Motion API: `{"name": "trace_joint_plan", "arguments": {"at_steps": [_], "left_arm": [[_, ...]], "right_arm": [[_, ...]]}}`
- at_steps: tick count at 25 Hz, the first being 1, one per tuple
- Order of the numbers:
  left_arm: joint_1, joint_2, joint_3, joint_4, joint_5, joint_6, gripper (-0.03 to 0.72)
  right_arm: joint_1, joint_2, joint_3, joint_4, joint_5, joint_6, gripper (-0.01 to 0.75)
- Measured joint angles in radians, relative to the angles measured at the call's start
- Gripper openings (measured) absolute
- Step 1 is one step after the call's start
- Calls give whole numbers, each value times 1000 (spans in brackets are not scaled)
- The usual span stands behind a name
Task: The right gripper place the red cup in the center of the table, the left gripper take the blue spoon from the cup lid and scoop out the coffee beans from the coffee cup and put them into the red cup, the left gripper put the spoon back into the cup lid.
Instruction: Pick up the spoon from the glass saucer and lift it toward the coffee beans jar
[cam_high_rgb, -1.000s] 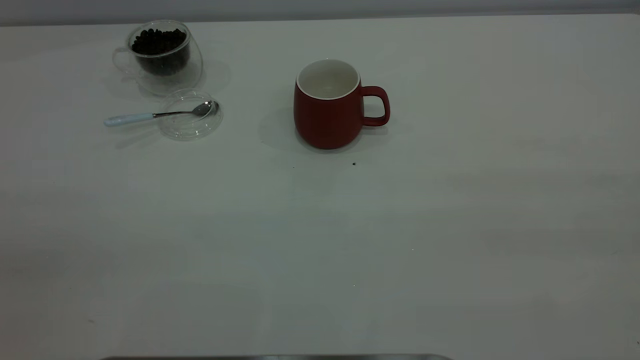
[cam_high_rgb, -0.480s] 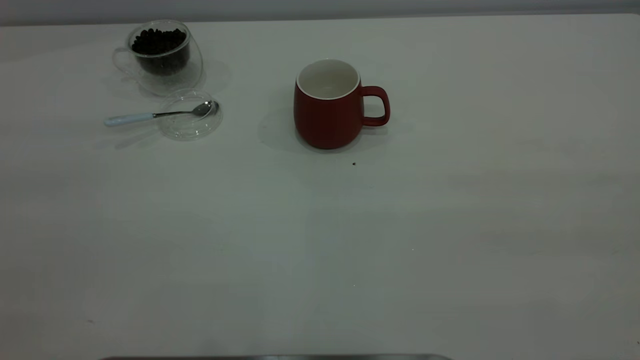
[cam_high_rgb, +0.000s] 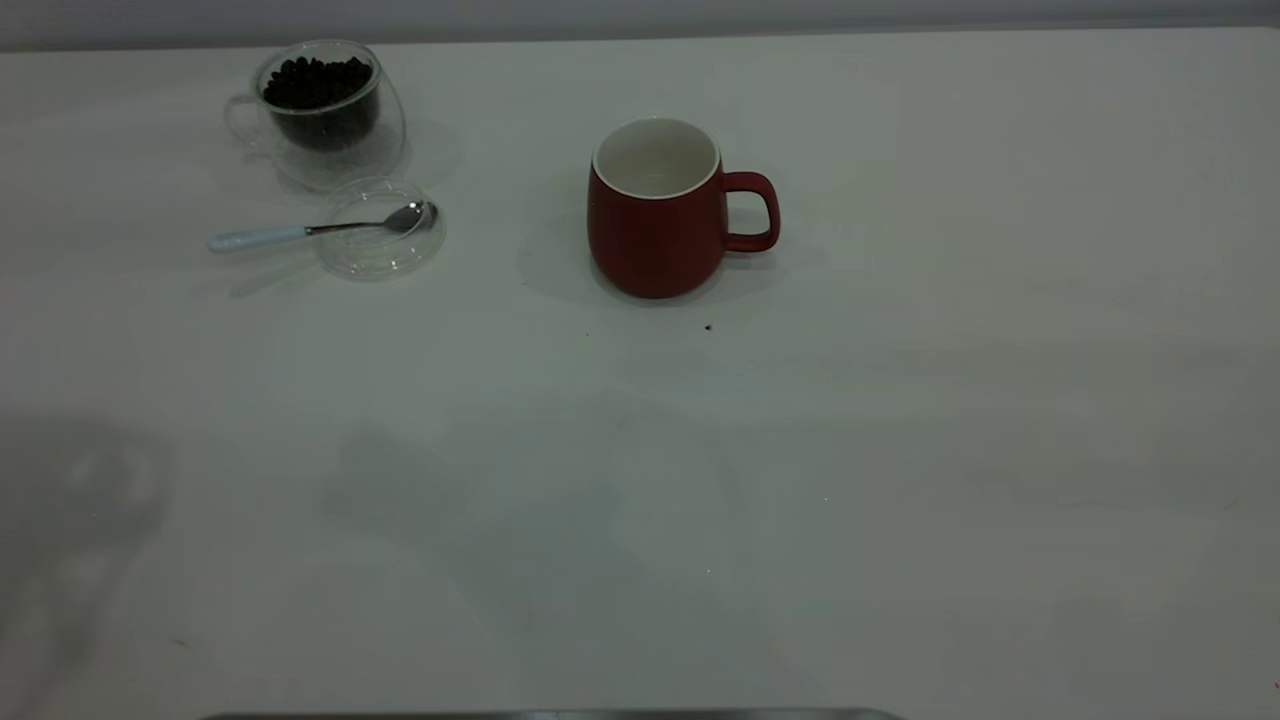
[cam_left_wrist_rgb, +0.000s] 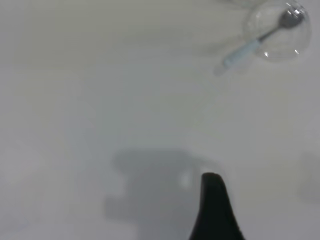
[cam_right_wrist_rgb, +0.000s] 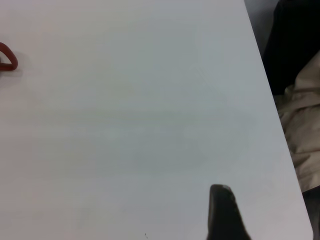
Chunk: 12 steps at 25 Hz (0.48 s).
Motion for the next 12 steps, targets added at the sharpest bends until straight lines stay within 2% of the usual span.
{"name": "trace_joint_plan", "arguments": {"at_steps": [5, 8, 12], "left_arm": [[10, 320, -160, 0, -40, -87, 584], [35, 476, -262, 0, 6, -166, 584], [96, 591, -352, 0, 44, -181, 584]], "right_arm": [[0, 0, 0, 0, 0, 0, 476], [0, 0, 0, 0, 0, 0, 476], [0, 0, 0, 0, 0, 0, 476]]}}
